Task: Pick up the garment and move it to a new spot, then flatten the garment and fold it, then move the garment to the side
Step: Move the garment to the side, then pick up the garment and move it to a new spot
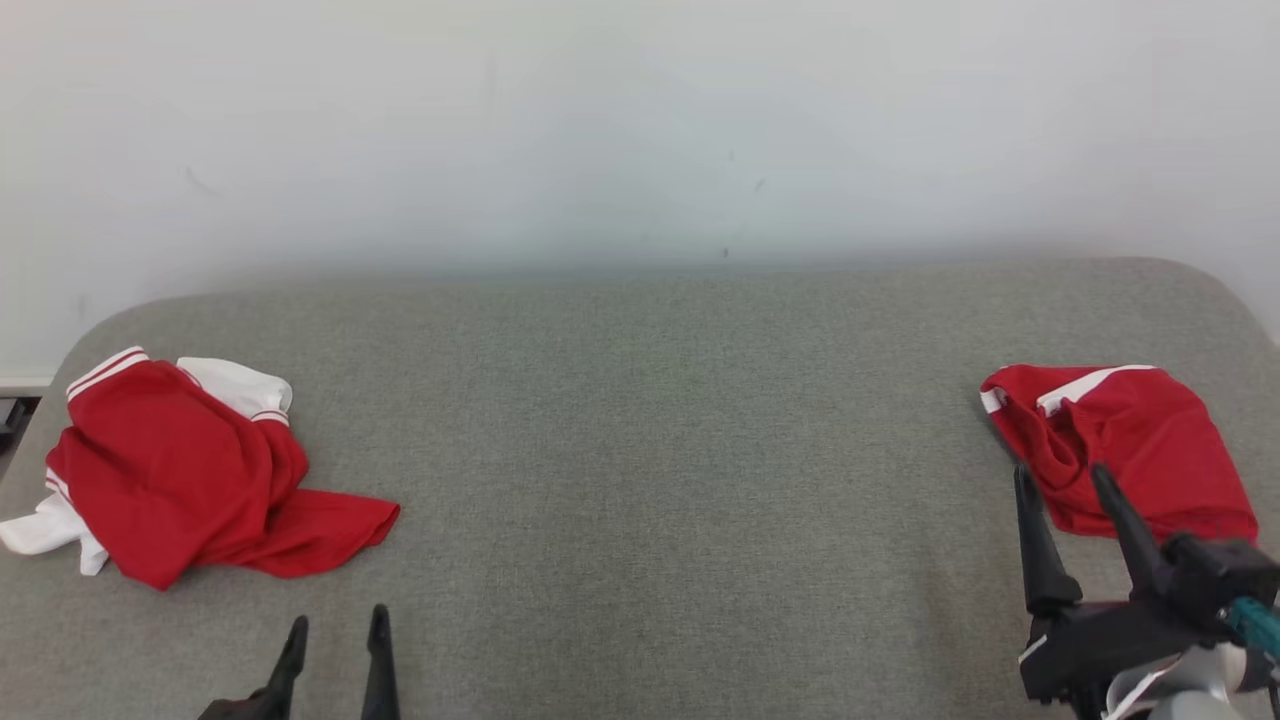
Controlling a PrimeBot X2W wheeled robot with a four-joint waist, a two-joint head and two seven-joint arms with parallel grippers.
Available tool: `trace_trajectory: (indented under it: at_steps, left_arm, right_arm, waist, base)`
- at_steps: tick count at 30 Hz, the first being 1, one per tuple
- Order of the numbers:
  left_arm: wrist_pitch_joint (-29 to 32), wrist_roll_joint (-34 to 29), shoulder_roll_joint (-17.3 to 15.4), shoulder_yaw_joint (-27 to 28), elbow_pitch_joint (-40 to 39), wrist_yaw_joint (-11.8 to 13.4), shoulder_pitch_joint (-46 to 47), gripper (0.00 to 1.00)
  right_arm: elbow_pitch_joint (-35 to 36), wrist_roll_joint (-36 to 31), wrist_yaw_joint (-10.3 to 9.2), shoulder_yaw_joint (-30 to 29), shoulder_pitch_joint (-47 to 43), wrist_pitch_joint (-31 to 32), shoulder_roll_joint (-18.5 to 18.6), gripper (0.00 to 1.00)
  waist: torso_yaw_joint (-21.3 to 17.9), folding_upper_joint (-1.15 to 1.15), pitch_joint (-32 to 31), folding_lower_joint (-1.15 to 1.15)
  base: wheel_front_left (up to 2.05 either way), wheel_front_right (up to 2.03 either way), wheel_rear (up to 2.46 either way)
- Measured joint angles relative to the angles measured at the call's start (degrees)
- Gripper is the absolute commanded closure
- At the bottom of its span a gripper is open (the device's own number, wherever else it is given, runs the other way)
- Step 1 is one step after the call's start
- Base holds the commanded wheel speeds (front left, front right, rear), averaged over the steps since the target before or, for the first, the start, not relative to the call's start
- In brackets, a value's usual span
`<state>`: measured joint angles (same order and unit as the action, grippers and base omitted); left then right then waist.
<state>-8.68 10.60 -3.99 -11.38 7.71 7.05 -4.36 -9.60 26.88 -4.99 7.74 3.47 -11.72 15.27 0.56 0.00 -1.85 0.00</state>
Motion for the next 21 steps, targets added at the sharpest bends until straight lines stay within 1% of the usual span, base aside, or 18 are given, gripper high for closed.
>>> trace_trajectory:
  at_steps: [3, 8, 15, 21]
  left_arm:
    - [-0.01, -0.15, -0.35, 0.93, -0.38, 0.01, -0.29, 0.0]
    - [0.01, -1.66, -0.4, 1.0, -1.34, 0.01, -1.01, 0.0]
    - [0.88, -2.05, -0.43, 0.86, -1.3, 0.01, -1.44, 0.0]
    - [2.02, -3.09, -0.53, 0.47, -2.57, 0.04, -2.58, 0.0]
  right_arm:
    - [0.49, -0.56, -0.64, -0.25, -2.1, -0.42, -0.33, 0.0]
    - [1.34, -0.77, -1.64, -2.58, -6.34, -0.84, -1.03, 0.0]
    - [2.05, -0.81, -1.67, -3.86, -6.72, -0.81, -1.49, 0.0]
    - [2.71, -1.9, -2.07, -4.3, -6.85, 0.65, -1.47, 0.0]
  waist:
    - [-0.5, 0.0, -0.42, 0.0]
    - [-0.94, 0.0, -0.79, 0.0]
    - [-1.12, 0.0, -0.76, 0.0]
    - [-1.12, 0.0, -0.77, 0.01]
  base:
    - [0.0, 0.0, 0.0]
    - [0.0, 0.0, 0.0]
    - [0.0, 0.0, 0.0]
    - [0.0, 0.0, 0.0]
